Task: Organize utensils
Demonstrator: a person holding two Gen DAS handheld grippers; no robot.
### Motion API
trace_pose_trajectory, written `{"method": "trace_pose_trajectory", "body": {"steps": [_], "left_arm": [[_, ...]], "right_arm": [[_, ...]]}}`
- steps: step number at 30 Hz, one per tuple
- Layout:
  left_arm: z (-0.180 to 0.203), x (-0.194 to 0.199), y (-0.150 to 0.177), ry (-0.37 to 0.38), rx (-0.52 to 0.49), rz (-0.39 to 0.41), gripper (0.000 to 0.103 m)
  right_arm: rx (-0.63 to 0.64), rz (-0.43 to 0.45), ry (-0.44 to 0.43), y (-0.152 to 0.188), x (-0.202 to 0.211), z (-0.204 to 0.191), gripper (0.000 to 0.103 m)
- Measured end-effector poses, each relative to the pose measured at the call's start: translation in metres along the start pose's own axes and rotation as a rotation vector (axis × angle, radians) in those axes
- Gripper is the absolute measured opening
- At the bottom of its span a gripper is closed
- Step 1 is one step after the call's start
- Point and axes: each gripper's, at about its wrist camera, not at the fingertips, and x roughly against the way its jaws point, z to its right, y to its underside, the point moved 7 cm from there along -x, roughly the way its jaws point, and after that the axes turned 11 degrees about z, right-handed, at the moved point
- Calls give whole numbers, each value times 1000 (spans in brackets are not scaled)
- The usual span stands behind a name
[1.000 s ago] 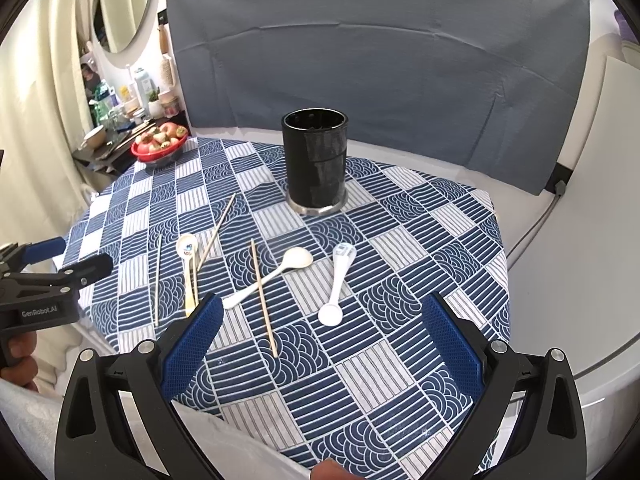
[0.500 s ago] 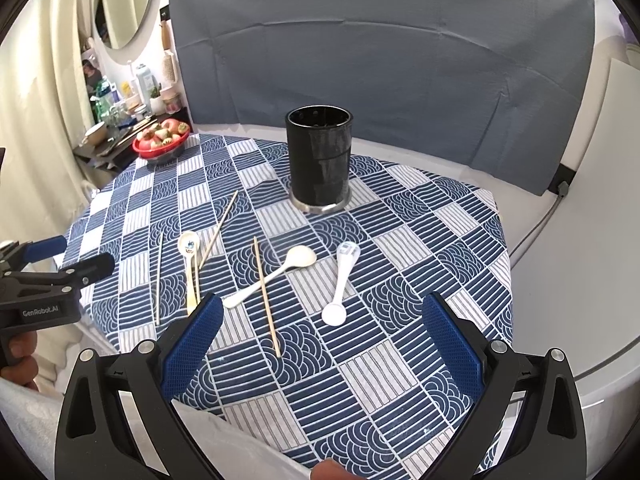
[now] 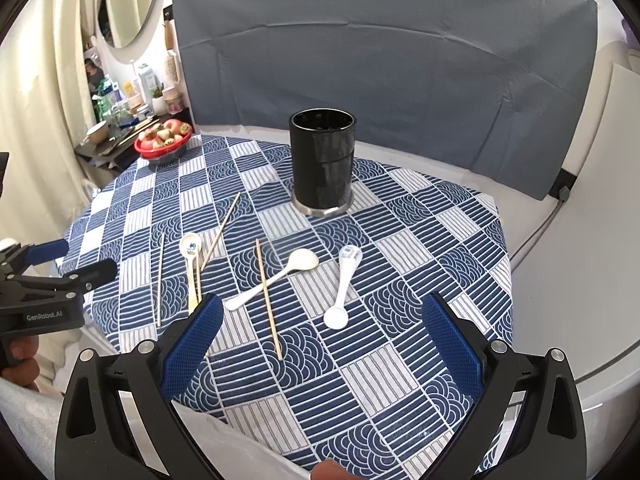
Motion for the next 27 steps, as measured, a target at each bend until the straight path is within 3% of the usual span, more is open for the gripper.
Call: {"method": "trace_pose_trajectory", "body": {"steps": [27], "left_arm": [[1, -11, 0, -11, 3, -42, 97]], "right_arm": [[19, -21, -10, -2, -10, -5, 95]]}}
